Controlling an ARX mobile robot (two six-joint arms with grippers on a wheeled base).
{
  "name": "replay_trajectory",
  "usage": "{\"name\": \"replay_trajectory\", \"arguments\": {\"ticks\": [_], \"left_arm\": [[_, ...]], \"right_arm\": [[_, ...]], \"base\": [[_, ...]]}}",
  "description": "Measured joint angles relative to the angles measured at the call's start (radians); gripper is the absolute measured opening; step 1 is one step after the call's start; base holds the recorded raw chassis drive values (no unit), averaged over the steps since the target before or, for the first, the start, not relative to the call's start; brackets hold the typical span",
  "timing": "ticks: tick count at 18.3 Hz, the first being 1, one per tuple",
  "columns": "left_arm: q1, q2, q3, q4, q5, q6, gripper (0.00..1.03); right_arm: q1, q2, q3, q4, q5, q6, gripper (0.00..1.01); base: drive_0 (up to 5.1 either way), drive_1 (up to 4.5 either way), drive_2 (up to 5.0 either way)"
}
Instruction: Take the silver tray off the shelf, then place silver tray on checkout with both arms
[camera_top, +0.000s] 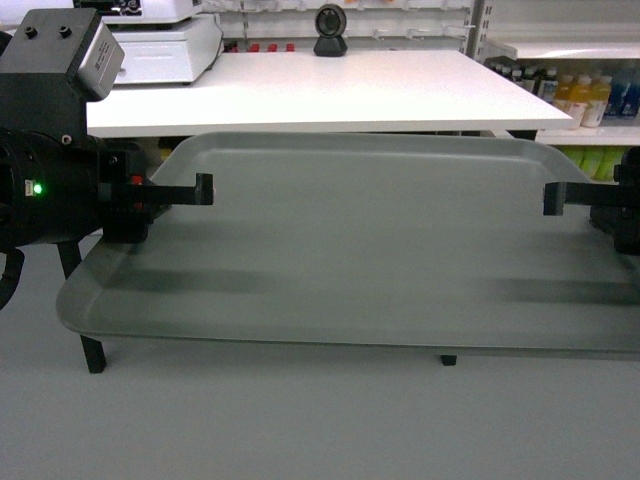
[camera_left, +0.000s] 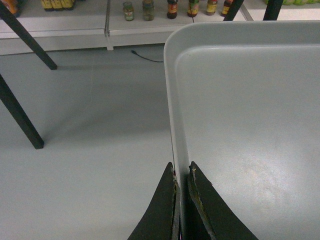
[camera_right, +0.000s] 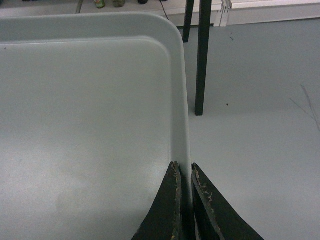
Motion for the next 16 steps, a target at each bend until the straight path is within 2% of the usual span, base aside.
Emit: {"name": "replay_trajectory", "arguments": {"ticks": [16], "left_arm": [[0.002,0.002,0.000,0.001,0.003,0.000,0.04]], "right_arm": [[0.000,0.001,0.000,0.005,-0.001,0.000,0.03]], "base": [[0.0,4.23,-4.2]]}}
